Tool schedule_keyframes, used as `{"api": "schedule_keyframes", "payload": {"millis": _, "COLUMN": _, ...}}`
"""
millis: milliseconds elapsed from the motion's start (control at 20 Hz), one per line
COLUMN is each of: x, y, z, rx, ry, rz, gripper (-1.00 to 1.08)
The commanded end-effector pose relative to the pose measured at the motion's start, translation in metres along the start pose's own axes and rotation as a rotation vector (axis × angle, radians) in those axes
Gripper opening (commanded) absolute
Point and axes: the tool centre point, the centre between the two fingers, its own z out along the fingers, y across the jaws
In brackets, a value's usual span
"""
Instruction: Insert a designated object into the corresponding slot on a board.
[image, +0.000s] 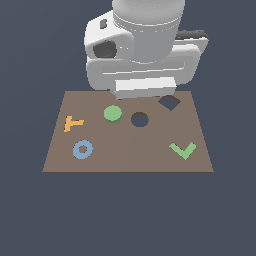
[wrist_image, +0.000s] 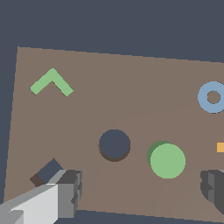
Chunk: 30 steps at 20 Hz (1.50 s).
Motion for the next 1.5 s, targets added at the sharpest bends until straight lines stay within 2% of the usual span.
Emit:
{"api": "schedule_keyframes", "payload": {"millis": 0, "x": 0.000, "y": 0.000, "z": 0.000, "rx": 0.000, "ry": 0.000, "rz": 0.000, "gripper": 1.00}}
{"api": "schedule_keyframes", "payload": {"millis": 450, "x": -0.008, "y": 0.012, "z": 0.019, "rx": -0.001, "ry": -0.002, "rz": -0.037, "gripper": 1.00}}
{"api": "schedule_keyframes", "payload": {"millis": 1050, "x": -0.033, "y": 0.058, "z": 0.090, "rx": -0.005, "ry": -0.008, "rz": -0.170, "gripper": 1.00}}
{"api": "schedule_keyframes", "payload": {"millis": 1450, "x": -0.038, "y": 0.075, "z": 0.113, "rx": -0.006, "ry": -0.011, "rz": -0.213, "gripper": 1.00}}
